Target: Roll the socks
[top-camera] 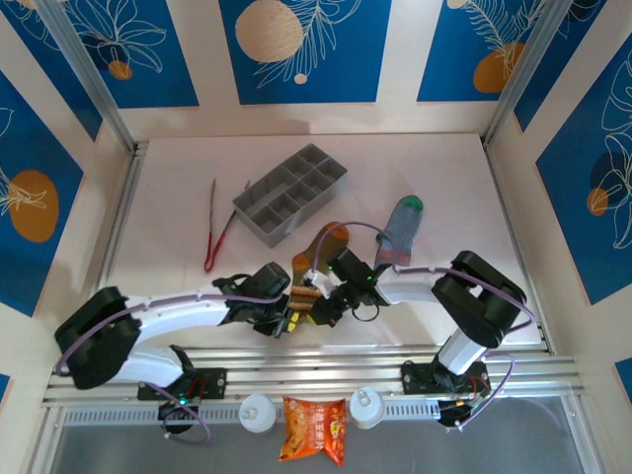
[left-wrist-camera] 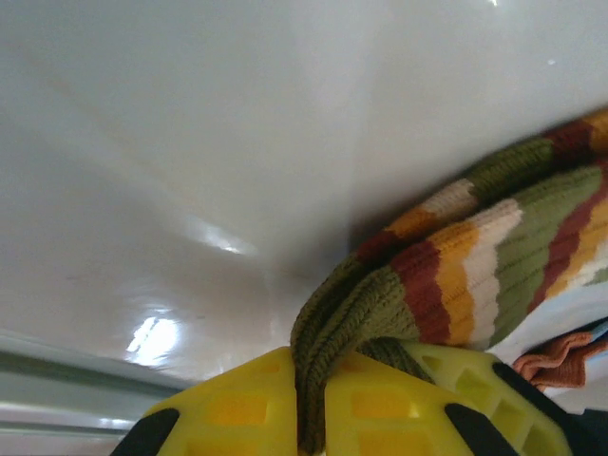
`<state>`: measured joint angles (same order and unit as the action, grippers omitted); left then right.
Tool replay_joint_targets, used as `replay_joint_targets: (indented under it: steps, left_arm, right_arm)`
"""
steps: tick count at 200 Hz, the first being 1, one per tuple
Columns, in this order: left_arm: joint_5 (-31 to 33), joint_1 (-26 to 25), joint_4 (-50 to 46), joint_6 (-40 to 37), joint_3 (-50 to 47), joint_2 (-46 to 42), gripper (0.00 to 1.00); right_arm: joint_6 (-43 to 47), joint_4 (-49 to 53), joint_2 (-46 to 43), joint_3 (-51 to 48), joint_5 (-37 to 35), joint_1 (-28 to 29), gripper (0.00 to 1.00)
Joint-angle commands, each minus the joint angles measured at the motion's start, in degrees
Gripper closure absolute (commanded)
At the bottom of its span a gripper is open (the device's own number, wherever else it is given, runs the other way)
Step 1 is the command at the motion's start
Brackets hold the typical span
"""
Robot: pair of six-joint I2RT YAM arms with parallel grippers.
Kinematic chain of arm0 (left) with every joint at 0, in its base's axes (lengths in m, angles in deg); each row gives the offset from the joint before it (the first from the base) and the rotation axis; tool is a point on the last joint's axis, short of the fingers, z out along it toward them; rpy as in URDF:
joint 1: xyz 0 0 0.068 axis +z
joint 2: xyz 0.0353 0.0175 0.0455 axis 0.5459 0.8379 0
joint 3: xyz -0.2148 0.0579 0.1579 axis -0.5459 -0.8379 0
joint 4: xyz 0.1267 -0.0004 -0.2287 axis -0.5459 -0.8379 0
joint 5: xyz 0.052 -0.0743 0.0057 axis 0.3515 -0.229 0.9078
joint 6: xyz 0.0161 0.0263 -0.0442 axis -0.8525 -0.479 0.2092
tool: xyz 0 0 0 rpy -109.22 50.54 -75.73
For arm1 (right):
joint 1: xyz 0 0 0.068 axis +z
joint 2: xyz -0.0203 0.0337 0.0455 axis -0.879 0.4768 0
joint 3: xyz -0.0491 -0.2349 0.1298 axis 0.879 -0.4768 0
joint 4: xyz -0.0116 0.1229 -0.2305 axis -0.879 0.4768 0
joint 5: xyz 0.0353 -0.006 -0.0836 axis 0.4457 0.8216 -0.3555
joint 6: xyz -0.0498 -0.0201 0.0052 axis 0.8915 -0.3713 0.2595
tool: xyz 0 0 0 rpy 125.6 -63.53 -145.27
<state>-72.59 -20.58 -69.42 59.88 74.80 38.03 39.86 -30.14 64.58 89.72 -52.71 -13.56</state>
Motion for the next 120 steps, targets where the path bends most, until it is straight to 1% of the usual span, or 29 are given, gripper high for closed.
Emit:
replay_joint_targets:
  steps: [1, 19, 40, 72, 89, 120]
  left_arm:
    - [1.88, -1.54, -6.00, 12.43, -3.26, -2.70, 0.88]
    - [2.14, -1.55, -2.89, 13.38, -3.08, -0.48, 0.88]
    - [1.60, -1.57, 1.21, 14.65, -2.16, 4.08, 0.88]
    - [2.87, -1.48, 1.05, 16.17, -0.23, 6.47, 0.89]
    - [3.93, -1.35, -2.15, 16.30, 1.24, 6.11, 0.92]
    - [4.23, -1.31, -6.20, 16.50, 2.72, 5.51, 0.95]
  right_arm:
    - [6.78, 7.27, 2.05, 2.99, 1.16, 0.07, 1.00]
    - [6.23, 7.45, 1.93, 3.02, 1.99, 0.15, 1.00]
    - [3.26, 6.67, 0.75, 1.96, 2.73, 0.29, 1.00]
    - [-1.27, 4.52, -1.71, -0.82, 3.70, 0.03, 1.00]
    - [-1.99, 4.05, -3.03, -2.03, 3.57, 0.02, 0.91]
    - [-1.93, 0.55, -9.17, -6.40, -0.58, 1.05, 0.67]
